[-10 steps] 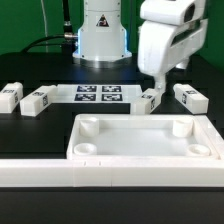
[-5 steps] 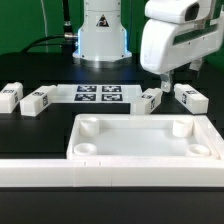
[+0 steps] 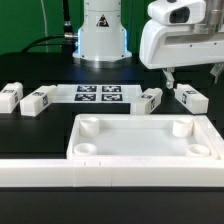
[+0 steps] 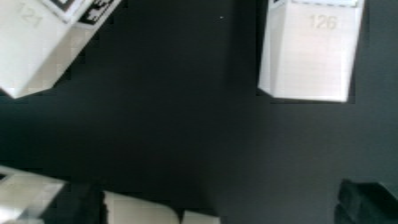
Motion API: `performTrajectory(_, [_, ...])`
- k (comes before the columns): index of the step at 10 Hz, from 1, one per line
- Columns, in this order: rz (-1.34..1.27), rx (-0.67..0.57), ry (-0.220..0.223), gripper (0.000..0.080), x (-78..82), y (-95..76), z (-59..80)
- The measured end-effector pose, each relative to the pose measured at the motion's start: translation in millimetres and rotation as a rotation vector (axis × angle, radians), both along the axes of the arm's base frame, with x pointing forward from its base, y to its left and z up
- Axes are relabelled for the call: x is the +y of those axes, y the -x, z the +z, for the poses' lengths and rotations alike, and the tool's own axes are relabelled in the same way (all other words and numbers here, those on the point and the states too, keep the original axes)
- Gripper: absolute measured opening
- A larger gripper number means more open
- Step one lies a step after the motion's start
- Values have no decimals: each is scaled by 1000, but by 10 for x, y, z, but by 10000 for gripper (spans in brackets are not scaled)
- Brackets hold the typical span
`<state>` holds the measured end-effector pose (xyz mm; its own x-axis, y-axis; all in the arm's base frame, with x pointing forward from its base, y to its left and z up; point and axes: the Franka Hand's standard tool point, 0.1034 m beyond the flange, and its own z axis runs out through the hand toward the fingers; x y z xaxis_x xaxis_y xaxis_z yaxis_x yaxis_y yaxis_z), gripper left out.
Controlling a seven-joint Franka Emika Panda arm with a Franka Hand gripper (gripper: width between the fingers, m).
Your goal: Assemble desk
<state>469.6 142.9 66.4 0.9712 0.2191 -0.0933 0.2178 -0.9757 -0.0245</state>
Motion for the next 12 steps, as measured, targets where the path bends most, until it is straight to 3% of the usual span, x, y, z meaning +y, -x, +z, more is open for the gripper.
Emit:
performTrajectory(3, [43, 42, 6, 649, 157, 135, -38])
performTrajectory(6, [39, 239, 68, 649, 109, 151, -32])
performTrajectory(7, [18, 337, 107, 649, 84, 239, -24])
performTrajectory(9, [36, 452, 135, 649, 183, 271, -55])
performTrajectory(11, [49, 562, 105, 649, 250, 324, -151])
performTrajectory(12, [32, 611, 127, 649, 279, 337, -144])
